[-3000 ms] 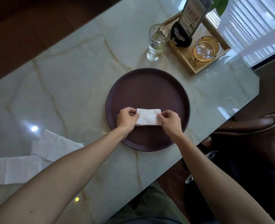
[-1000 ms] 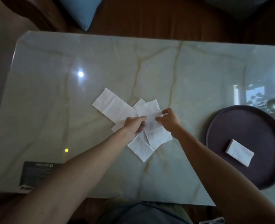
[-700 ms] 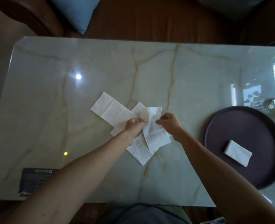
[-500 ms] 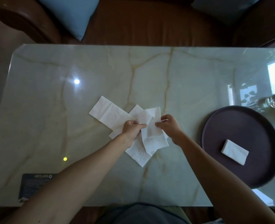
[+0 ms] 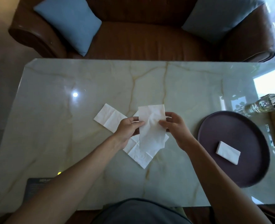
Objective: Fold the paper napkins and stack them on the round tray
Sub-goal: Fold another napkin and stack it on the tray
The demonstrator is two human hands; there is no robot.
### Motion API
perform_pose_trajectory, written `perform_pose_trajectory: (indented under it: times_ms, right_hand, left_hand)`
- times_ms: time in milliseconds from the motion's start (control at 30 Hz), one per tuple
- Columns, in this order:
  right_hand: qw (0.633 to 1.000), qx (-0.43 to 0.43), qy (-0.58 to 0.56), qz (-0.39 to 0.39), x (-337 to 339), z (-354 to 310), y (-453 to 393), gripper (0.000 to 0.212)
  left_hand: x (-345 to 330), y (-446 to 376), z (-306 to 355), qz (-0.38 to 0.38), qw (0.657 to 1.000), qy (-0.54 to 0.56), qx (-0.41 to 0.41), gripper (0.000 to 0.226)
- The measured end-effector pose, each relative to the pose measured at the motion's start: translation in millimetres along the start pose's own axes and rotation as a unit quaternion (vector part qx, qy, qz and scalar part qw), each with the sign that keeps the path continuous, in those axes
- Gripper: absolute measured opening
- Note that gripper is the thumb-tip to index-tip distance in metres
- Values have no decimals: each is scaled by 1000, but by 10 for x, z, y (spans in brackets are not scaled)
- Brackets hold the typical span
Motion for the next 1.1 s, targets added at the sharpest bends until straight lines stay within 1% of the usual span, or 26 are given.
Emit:
perform_pose_trajectory:
  times_ms: [67,167,300,433,500,600,733,800,867,933,1000,1033,1100]
  right_hand:
    - [1000,19,3,14,-36,-108,57,38]
    - [998,63,0,24,-104,-305,123,44]
    - [990,136,34,-14,-227,-528,208,42]
    - [982,166,70,-54,-309,-623,276,37]
    - [981,166,77,-64,-328,-637,276,35]
    - [981,167,77,-54,-329,-645,270,33]
    - [987,158,34,-23,-295,-641,275,33]
    - [987,160,12,-21,-298,-645,276,32]
    - [987,160,9,-25,-318,-644,284,32]
    - [987,160,14,-22,-332,-640,295,31]
    - [987,160,26,-19,-342,-654,315,27]
    - [985,163,42,-23,-351,-672,325,26]
    - [977,179,104,-43,-380,-715,341,23]
  left_hand:
    - [40,127,94,8,999,-10,-41,24]
    - [100,298,218,24,991,-55,-118,44]
    - [173,477,332,41,970,-118,-207,55]
    - [222,587,366,33,960,-120,-249,63]
    - [238,603,384,41,956,-147,-251,55]
    - [251,609,381,64,945,-196,-253,39]
    - [274,630,373,89,945,-189,-252,30]
    - [295,661,376,100,946,-178,-253,25]
    - [319,700,376,102,945,-174,-256,25]
    - [343,718,385,104,941,-184,-264,23]
    - [357,729,403,111,935,-199,-272,13]
    - [358,738,412,112,932,-206,-276,7]
    - [366,746,429,119,921,-234,-289,3]
Point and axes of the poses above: each hand's wrist, its own y-axis away from the middle knuckle, its own x-axis out of the back of the hand, z = x × y, the point moved 3 cm from there along -y, towards the middle knuckle, and after that the axes turned 14 degrees about x, right-handed, at the moved point
